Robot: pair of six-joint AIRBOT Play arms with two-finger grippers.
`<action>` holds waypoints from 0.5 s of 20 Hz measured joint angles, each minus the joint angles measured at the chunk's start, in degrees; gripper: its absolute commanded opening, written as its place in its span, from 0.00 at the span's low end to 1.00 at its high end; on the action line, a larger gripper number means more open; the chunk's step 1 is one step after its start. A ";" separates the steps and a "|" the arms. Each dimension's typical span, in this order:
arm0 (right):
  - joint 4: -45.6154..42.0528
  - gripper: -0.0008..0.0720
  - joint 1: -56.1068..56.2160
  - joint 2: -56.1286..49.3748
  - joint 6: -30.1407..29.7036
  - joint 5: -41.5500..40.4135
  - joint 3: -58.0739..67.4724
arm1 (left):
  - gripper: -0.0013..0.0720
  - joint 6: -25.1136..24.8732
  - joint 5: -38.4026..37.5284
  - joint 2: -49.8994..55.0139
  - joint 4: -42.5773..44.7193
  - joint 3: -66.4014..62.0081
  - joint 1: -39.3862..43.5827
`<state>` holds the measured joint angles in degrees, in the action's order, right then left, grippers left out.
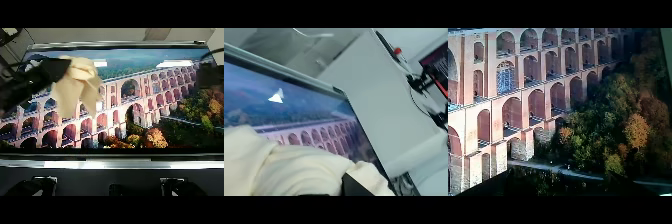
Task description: Fold the shirts.
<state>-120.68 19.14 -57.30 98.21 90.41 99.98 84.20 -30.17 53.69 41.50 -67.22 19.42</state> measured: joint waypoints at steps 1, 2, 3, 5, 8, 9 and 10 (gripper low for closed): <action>-0.42 0.94 0.00 1.57 0.46 1.92 0.00 | 0.05 -0.04 -0.04 1.16 -0.02 0.17 2.80; -0.61 0.94 0.00 2.78 0.94 3.82 0.02 | 0.05 -0.11 -0.48 2.91 0.00 0.37 5.22; -0.59 0.94 0.00 3.61 1.42 5.68 0.00 | 0.05 -0.17 -0.96 4.90 0.02 0.44 6.99; 0.11 0.94 0.00 4.55 2.40 8.72 -0.02 | 0.05 0.35 -2.75 10.23 0.04 0.59 9.88; 2.75 0.94 0.00 3.80 3.69 9.99 -0.07 | 0.95 1.73 -6.88 18.25 -0.28 0.57 12.83; 3.58 0.94 0.00 2.95 4.07 9.77 -0.07 | 0.98 1.95 -8.63 20.33 -0.59 0.28 13.05; 4.26 0.94 0.00 1.64 4.26 8.83 -0.09 | 0.99 2.23 -10.23 21.68 -0.94 -0.28 12.66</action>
<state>-116.42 19.14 -55.66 102.48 99.24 99.90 86.43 -40.40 75.37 40.56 -67.51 32.08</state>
